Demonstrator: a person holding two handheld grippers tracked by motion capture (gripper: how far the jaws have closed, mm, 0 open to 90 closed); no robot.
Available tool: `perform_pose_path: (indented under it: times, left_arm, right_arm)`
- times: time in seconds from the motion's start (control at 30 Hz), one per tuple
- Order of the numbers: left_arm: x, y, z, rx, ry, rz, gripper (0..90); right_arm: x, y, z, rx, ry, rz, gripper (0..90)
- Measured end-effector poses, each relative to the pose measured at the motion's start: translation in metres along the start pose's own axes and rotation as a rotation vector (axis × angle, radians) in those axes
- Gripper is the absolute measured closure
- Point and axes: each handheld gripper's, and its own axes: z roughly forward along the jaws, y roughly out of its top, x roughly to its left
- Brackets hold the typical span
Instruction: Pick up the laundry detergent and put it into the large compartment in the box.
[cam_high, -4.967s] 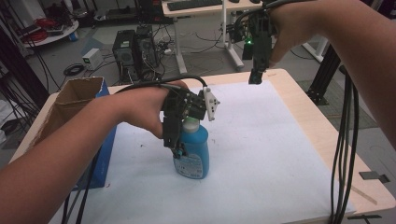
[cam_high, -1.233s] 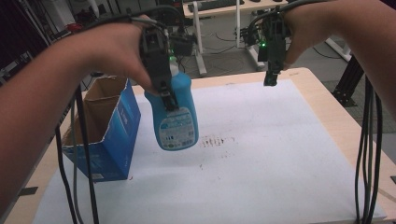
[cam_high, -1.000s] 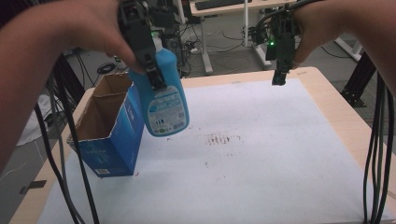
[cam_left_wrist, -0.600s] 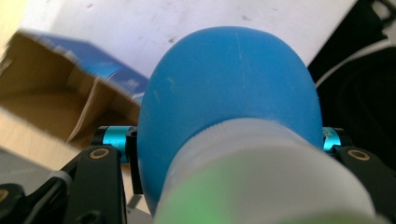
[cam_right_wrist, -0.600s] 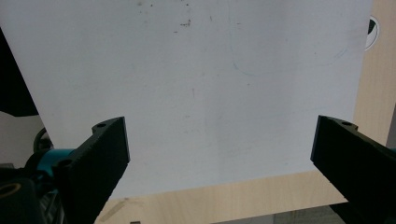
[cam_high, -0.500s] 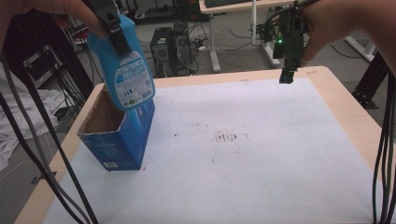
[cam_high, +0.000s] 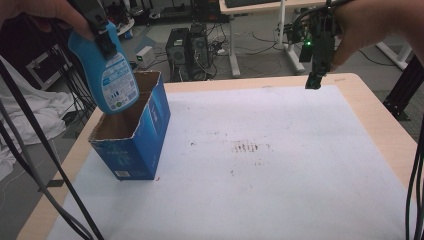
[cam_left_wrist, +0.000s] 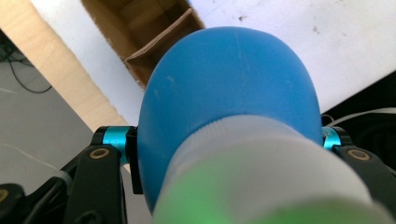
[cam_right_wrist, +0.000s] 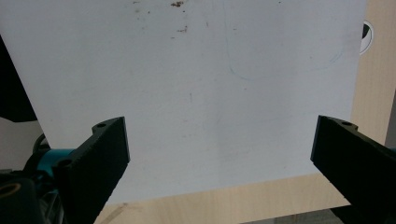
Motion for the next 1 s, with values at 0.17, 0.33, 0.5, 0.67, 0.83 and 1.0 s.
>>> perform_pose_path:
  times: [0.17,0.33,0.5,0.67,0.83,1.0]
  left_arm:
    - [0.007,-0.002,0.01,0.004,-0.006,-0.033,40.0]
    - [0.011,-0.001,0.028,0.023,-0.014,-0.051,40.0]
    - [0.012,-0.001,0.045,0.036,-0.027,-0.052,40.0]
    - [0.016,-0.002,0.067,0.038,-0.04,-0.031,39.9]
    - [0.017,-0.002,0.089,0.054,-0.025,0.032,39.9]
    - [0.017,-0.005,0.108,0.067,-0.043,0.084,39.9]
  right_arm:
    - [0.0,-0.001,-0.003,-0.017,-0.005,0.001,3.5]
    - [0.001,-0.002,-0.003,-0.011,-0.006,0.008,3.5]
    - [0.002,-0.002,-0.004,-0.01,-0.008,0.01,3.4]
    - [0.003,-0.003,-0.005,-0.01,-0.009,0.006,3.5]
    - [0.005,-0.004,-0.006,-0.011,-0.009,0.01,3.5]
    - [0.005,-0.005,-0.007,-0.01,-0.011,0.011,3.4]
